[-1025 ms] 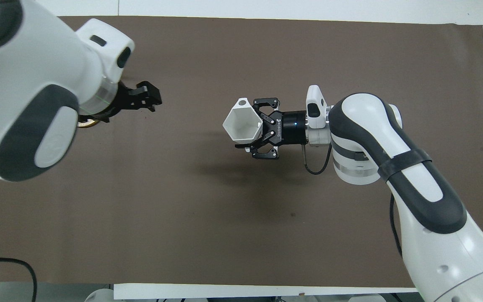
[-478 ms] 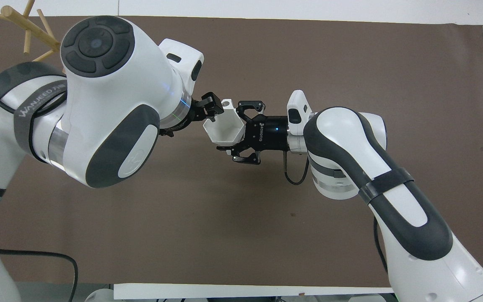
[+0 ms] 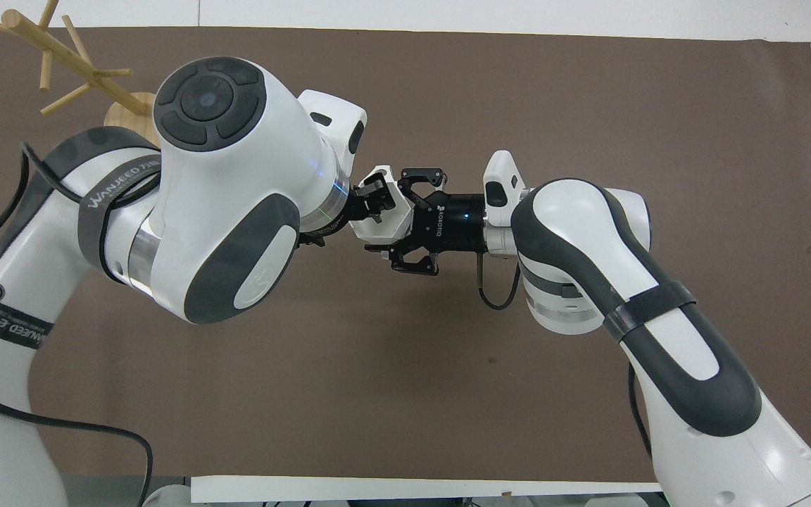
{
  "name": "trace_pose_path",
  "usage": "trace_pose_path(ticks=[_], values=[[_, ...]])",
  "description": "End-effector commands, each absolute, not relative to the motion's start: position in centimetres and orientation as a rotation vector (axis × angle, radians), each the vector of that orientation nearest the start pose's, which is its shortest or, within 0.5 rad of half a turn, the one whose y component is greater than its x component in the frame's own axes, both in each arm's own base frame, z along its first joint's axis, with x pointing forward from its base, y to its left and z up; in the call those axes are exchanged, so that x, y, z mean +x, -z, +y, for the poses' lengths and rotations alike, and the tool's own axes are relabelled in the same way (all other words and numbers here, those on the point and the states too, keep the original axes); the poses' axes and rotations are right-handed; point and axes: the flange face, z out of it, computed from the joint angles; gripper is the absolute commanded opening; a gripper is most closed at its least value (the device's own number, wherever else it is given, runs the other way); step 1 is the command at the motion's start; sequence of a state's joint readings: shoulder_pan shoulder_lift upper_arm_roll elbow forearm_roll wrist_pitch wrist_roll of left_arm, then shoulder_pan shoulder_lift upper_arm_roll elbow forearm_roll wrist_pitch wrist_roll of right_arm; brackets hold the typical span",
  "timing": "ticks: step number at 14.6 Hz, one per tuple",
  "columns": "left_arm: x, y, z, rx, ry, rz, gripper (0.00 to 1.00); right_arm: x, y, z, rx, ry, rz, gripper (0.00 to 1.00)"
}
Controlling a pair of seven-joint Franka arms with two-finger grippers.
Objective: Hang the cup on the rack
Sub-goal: 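Grasp the mug with the left gripper from the right gripper, then carry the mug with the left gripper while the right gripper withdraws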
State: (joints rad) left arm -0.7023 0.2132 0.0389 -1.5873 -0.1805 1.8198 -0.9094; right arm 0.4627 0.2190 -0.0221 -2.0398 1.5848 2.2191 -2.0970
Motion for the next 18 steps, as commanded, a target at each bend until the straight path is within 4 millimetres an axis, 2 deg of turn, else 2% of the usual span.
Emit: trace_pose_path(ticks=[1, 5, 8, 9, 10, 11, 13, 15, 16, 18], values=[[48.3, -50.5, -40.0, -3.255, -0.168, -0.545, 0.00, 53.1, -35.9, 28.4, -1.617, 1.030, -1.345, 0.39], [48.4, -50.6, -40.2, -3.264, -0.154, -0.545, 0.00, 53.1, -35.9, 28.4, -1.628, 1.034, -1.347, 0.40], [48.6, -50.5, -40.0, -3.264, -0.139, -0.532, 0.00, 53.2, -35.9, 28.3, -1.624, 1.036, -1.348, 0.48], [48.6, -50.5, -40.0, -3.267, -0.133, -0.522, 0.00, 53.2, -35.9, 28.3, -1.622, 1.035, -1.349, 0.55], [48.7, -50.6, -40.0, -3.270, -0.115, -0.521, 0.00, 53.3, -36.0, 28.1, -1.623, 1.037, -1.348, 0.80], [48.9, -50.6, -40.0, -3.264, -0.092, -0.520, 0.00, 53.3, -36.0, 28.1, -1.628, 1.038, -1.346, 1.00], [49.2, -50.5, -39.5, -3.253, -0.090, -0.550, 0.00, 53.5, -37.4, 27.3, -1.625, 1.065, -1.357, 1.00], [50.3, -50.3, -37.9, -3.243, -0.085, -0.608, 0.00, 54.2, -38.4, 25.0, -1.633, 1.075, -1.410, 1.00], [52.0, -50.2, -36.0, -3.245, -0.050, -0.677, 0.00, 54.5, -38.7, 23.8, -1.633, 1.065, -1.459, 1.00], [54.6, -49.9, -32.5, -3.272, 0.067, -0.792, 0.00, 55.2, -39.4, 20.0, -1.603, 1.013, -1.565, 1.00]])
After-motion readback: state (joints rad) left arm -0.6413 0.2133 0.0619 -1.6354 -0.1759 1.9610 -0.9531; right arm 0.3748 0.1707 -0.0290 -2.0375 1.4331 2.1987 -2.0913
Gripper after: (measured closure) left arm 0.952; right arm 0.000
